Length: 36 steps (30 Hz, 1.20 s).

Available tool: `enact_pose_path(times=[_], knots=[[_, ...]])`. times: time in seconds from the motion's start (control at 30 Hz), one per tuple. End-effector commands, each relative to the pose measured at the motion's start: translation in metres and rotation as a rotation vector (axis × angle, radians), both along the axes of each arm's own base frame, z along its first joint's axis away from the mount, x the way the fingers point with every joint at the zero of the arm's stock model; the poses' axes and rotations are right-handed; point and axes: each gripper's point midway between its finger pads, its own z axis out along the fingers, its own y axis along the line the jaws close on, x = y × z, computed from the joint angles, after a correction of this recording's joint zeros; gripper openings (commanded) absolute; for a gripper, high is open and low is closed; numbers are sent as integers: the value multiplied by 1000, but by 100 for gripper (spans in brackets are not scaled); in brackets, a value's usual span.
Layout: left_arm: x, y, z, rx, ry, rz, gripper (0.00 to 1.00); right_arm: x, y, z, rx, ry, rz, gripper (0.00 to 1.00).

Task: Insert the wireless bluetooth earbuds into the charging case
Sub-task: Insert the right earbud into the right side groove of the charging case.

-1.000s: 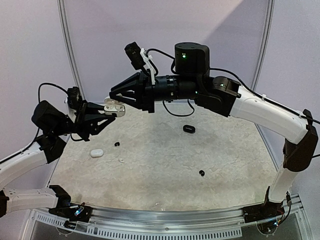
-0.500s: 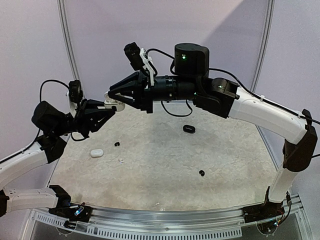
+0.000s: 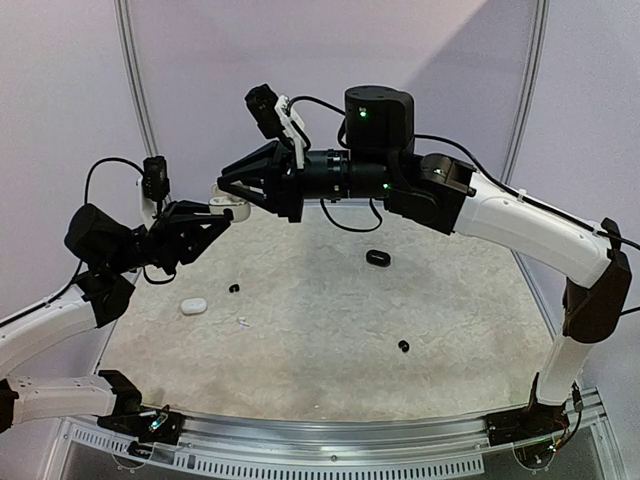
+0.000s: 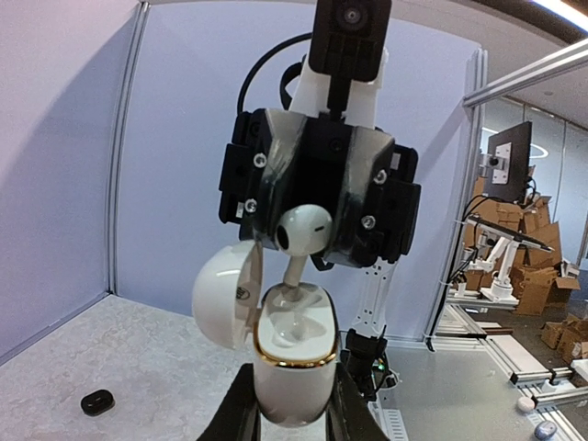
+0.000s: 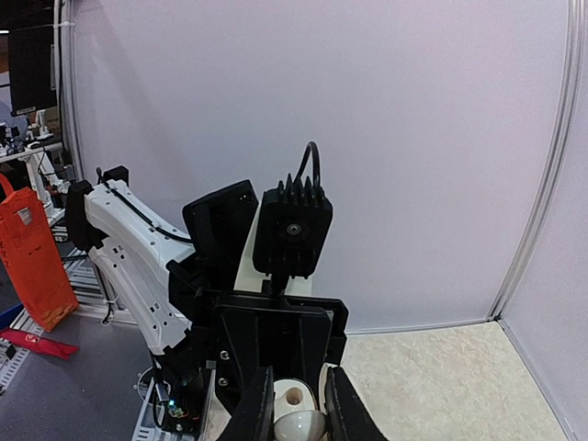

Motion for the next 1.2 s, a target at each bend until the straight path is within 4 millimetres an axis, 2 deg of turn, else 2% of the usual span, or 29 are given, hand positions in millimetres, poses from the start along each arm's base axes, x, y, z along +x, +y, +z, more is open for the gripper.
enact_pose_path(times=[0.0, 0.43, 0.7, 0.87, 1.17], knots=[[-5, -2, 4, -18, -25, -8, 0, 2, 10, -15, -21, 24, 24, 1], [-3, -1, 9, -33, -42, 9, 0, 6, 7, -38, -72, 64, 7, 3], [11, -3, -3, -20, 72, 36, 0, 22, -3, -14, -46, 23, -109, 2], [16, -3, -10, -7, 99, 49, 0, 15, -6, 8, -3, 5, -92, 2], [18, -4, -11, -2, 97, 53, 0, 5, 2, 3, 6, 0, -40, 2]])
